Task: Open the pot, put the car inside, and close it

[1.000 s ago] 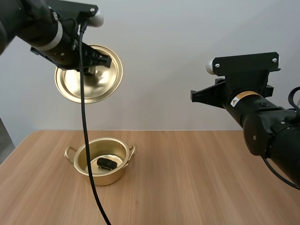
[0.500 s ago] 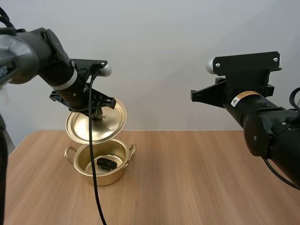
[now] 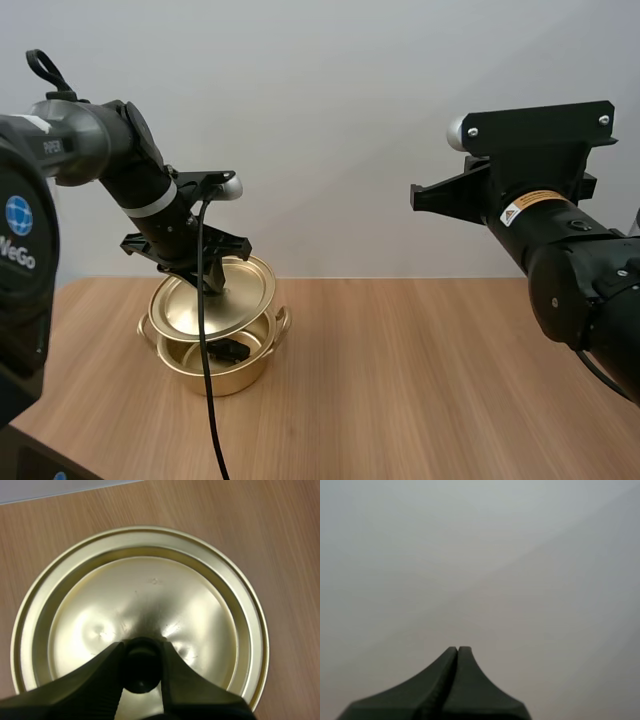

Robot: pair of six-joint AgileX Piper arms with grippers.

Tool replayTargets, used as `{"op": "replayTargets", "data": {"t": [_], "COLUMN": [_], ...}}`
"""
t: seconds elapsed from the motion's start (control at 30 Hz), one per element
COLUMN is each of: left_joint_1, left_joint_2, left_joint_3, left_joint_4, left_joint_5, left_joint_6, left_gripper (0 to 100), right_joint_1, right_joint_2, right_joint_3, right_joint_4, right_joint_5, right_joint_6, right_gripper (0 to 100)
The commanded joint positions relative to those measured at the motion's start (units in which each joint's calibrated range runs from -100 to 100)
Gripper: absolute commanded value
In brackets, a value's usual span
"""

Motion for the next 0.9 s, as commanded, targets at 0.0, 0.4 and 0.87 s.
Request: {"op": "replayTargets", "data": {"t": [0.0,0.4,0.87], "left_joint_1": [-0.01,-0.01,-0.01], "left_joint_2": [0.25,0.35,0.53], "left_joint_3": [0.89,1.27,5.72], "left_joint_4": [0.06,0.06,0.32], "left_joint_5": [-1.1,-2.77,-6.94], "left_joint_6": [0.32,0.73,1.88], "left_gripper": [0,0,0], "right_joint_1": [0.0,0.0,0.0], "right_joint_2": [-0.02,-0.02,-0.02], "right_joint_3": [0.08,0.08,0.08], "right_joint_4": [-0.05,-0.05,-0.05], "right_joint_5": [0.01,0.01,0.01], "right_joint_6": [0.01,0.01,0.01], "right_gripper": [0,0,0]}}
